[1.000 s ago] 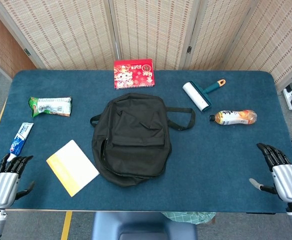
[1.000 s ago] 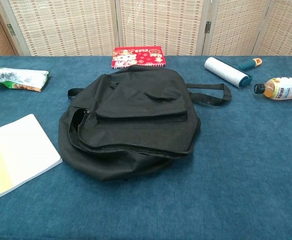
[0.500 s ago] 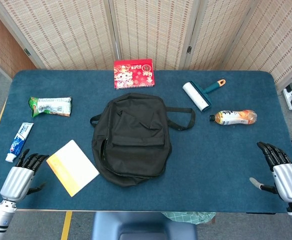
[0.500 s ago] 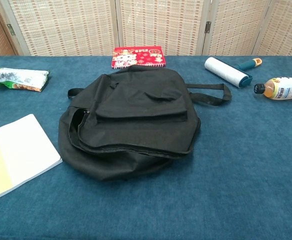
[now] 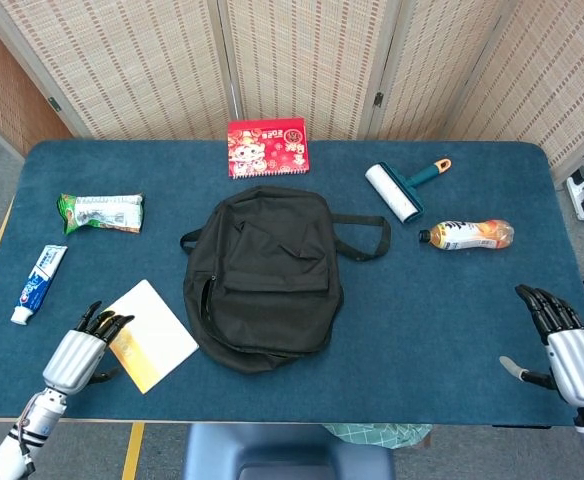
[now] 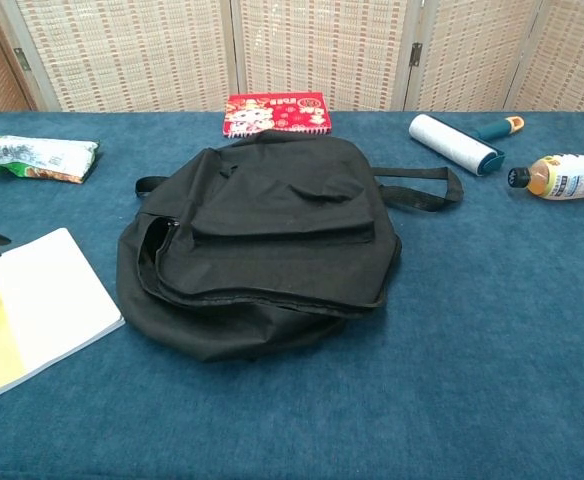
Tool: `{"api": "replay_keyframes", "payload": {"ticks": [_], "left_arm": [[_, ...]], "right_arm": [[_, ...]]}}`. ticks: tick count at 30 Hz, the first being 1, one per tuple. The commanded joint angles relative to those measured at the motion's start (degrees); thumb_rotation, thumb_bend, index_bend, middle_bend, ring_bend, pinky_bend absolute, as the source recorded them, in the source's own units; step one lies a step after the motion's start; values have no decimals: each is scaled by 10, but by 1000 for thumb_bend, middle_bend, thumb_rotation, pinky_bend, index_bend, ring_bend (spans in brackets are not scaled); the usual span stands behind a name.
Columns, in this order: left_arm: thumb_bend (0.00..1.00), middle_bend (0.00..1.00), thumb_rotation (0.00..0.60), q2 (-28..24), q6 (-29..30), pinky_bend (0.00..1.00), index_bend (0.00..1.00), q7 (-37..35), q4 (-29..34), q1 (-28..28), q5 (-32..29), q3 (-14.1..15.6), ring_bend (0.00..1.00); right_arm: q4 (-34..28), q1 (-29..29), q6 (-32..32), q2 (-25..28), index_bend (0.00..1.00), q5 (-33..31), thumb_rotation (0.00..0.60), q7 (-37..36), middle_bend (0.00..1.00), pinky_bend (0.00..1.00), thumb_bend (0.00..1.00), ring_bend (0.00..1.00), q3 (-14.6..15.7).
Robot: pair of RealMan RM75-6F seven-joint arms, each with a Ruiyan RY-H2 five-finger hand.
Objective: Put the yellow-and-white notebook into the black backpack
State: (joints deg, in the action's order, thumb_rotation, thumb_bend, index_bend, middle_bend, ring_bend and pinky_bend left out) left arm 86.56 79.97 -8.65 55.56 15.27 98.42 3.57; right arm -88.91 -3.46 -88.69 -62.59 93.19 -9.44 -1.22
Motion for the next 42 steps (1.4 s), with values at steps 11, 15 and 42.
{"api": "replay_keyframes", "payload": {"ticks": [11,15,42], "left_arm": [[174,236,600,12,-27,92,161,-4,-23,14,-12,9,178],[174,231,600,13,-36,92,152,-5,-21,16,-19,10,175],[156,250,600,39,-59,99,200,-68,-43,43,-26,14,198]], "right_arm": [[-5,2,-1,1,0,-1,562,5,127,144,184,115,2],[-6,3,-3,2,0,-1,564,6,127,144,184,115,2],[-5,8,-9,0,0,-3,564,9,130,144,183,127,2]]}}
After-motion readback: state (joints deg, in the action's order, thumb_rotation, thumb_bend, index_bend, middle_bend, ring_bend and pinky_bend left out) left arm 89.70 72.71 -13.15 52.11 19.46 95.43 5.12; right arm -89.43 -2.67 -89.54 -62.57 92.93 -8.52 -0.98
